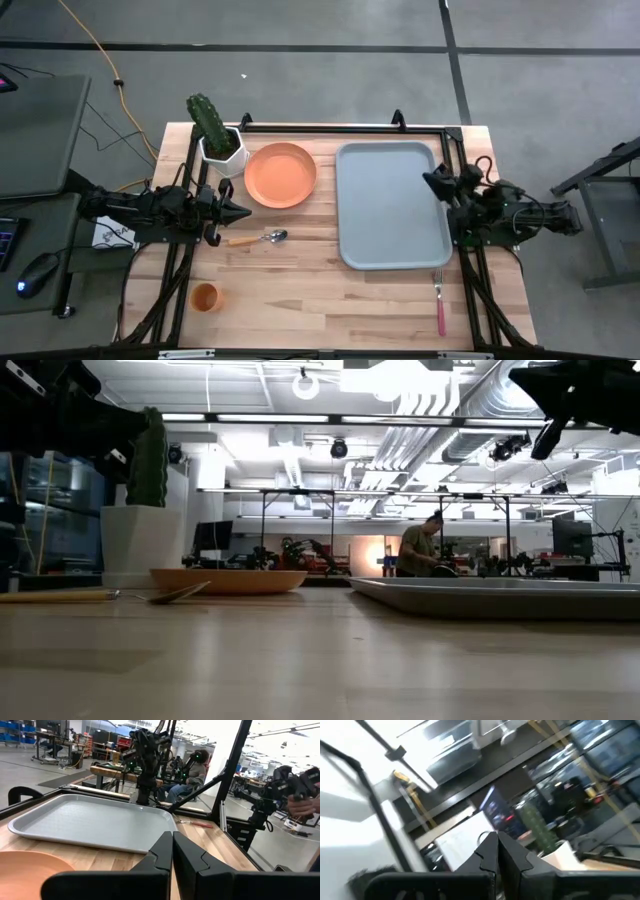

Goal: Pick and place plate/cup/fork/spoon on tray
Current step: Adjust the gray serving tray

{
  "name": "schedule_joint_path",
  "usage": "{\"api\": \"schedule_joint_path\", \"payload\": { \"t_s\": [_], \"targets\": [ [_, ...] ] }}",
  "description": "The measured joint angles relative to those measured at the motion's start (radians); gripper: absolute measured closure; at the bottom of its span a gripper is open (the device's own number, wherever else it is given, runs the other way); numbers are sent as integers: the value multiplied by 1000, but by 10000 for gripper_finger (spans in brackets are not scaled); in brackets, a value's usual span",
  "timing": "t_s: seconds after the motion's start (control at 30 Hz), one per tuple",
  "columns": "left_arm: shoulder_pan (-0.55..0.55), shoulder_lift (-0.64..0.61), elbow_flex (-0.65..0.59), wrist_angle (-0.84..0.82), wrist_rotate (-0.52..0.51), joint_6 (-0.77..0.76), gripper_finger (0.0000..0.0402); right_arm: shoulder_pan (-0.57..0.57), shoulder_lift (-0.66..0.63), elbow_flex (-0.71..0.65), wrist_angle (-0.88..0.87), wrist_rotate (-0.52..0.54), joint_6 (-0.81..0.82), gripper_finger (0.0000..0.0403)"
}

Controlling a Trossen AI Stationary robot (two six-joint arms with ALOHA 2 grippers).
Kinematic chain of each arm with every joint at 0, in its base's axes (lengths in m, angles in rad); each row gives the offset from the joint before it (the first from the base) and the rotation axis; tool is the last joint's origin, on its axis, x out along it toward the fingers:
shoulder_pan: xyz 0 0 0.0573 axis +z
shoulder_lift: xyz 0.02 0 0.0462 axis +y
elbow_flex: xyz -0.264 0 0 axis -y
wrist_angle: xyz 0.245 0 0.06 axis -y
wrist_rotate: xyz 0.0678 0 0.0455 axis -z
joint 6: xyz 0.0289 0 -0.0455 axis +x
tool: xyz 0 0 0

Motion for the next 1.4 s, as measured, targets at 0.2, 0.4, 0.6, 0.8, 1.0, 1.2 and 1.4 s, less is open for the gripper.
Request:
{"api": "schedule_joint_path", "payload": {
  "t_s": [0.2, 0.4, 0.6, 0.8, 1.0, 1.2, 1.4],
  "targets": [
    [0, 0, 0, 0, 0, 0, 401, 0, 49, 113, 52, 61, -100, 400],
    [0, 0, 0, 0, 0, 0, 401, 0, 254, 435, -247, 153, -182, 383],
    [0, 0, 0, 0, 0, 0, 401, -1, 564, 747, -548, 294, -148, 380],
    [0, 0, 0, 0, 0, 0, 401, -1, 875, 973, -942, 301, -39, 382],
    [0, 0, 0, 0, 0, 0, 401, 6, 1124, 1027, -1233, 75, 190, 399],
    [0, 0, 0, 0, 0, 0, 401, 28, 1266, 902, -1366, 43, 477, 399],
    [0, 0, 0, 0, 0, 0, 401, -56, 1302, 793, -1354, 111, 770, 398]
  ]
}}
